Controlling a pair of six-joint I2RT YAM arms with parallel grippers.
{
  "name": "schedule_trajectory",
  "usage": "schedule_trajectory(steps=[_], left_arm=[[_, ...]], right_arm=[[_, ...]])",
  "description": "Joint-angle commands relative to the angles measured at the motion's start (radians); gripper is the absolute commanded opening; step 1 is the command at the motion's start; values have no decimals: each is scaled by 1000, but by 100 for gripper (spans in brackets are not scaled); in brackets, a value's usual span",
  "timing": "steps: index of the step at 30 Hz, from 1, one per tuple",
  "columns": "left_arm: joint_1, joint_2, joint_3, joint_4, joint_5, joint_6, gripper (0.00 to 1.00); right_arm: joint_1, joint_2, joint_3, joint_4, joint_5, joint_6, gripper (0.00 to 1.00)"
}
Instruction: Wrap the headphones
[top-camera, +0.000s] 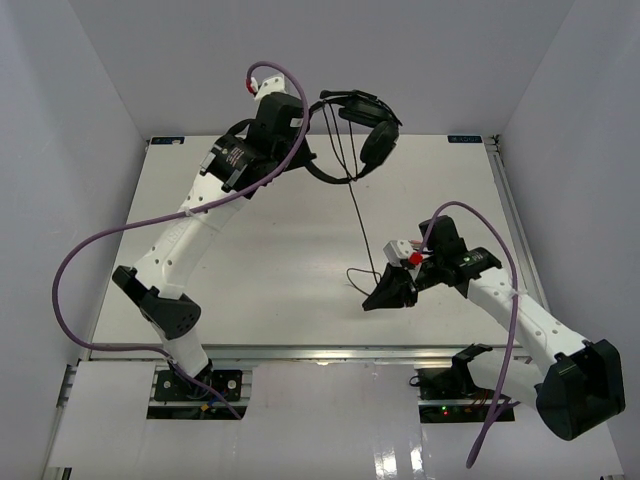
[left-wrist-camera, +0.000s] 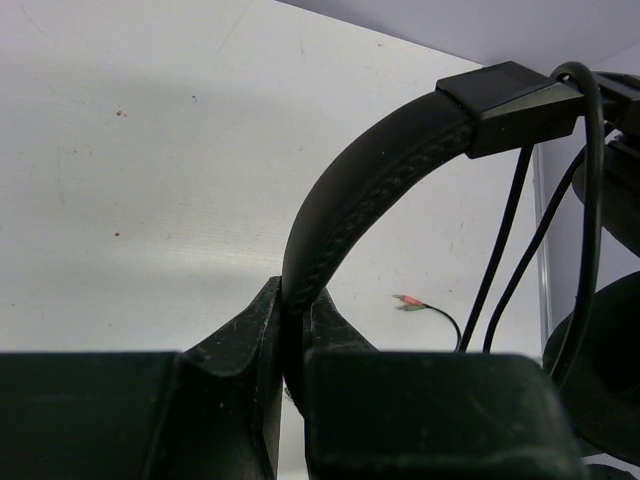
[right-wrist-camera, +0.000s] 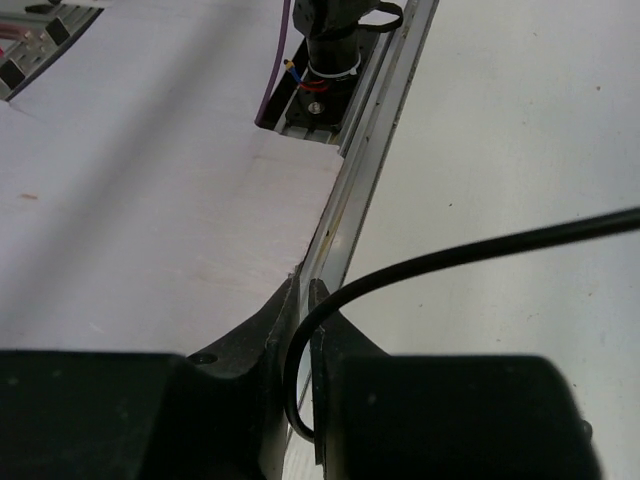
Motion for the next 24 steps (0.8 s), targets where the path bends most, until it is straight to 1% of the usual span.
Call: schedule_trajectory(steps=[1,4,9,14,15,17,19,24], left_arm=[[45,-37,-20,40,18,4,0],[66,-50,-50,44,21,11,0],[87,-61,-105,60,20,24,0],[98,-49,-136,62,11,38,0],[100,-45,-140,62,7,41,0],[102,-40,-165,70,2,51,0],[102,-33,-189,80,-2,58,0],[102,-25,-301,111,0,80,0]], right_arm=[[6,-12,97,-346,58,-324,12],[5,-23,130,-431,113,-391,10],[14,-38,187,-509,208,-473,9],[36,-9,293,-629,326,-546,9],[44,-3,319,-647,357,-551,9],[67,-2,391,-646,458,-536,8],[77,-3,439,-629,527,-512,8],[124,32,611,-616,739,-480,8]])
